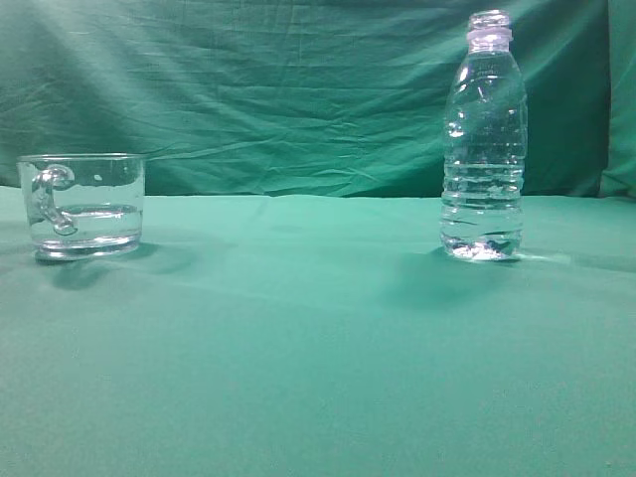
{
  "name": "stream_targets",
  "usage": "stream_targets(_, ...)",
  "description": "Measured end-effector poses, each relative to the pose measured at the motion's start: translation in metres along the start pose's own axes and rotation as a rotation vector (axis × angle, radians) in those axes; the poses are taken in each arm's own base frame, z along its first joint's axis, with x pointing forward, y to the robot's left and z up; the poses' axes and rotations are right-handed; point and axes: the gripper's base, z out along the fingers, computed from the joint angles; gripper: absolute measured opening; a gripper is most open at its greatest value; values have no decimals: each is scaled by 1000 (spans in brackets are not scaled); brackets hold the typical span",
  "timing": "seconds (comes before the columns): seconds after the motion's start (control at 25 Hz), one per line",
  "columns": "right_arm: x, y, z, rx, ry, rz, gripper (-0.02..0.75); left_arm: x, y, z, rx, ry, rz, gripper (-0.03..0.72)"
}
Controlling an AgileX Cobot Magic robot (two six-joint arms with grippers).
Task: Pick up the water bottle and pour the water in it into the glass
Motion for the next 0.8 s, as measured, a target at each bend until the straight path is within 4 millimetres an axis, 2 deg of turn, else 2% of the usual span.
stream_targets(0.2, -19, 23, -29, -66, -32, -225, 0, 0, 0, 0, 0, 0, 0, 0)
stream_targets(0.28, -27, 27, -41, -27, -54, -240, 0, 0, 0, 0, 0, 0, 0, 0)
stream_targets(0.56, -51, 28, -81, 225, -165, -160, 0, 0, 0, 0, 0, 0, 0, 0)
stream_targets(0.72, -56, 8, -92, 463, -236, 16, 0, 0, 0, 0, 0, 0, 0, 0)
stream_targets(0.8, -47, -4, -98, 615, -169, 111, 0, 0, 0, 0, 0, 0, 0, 0)
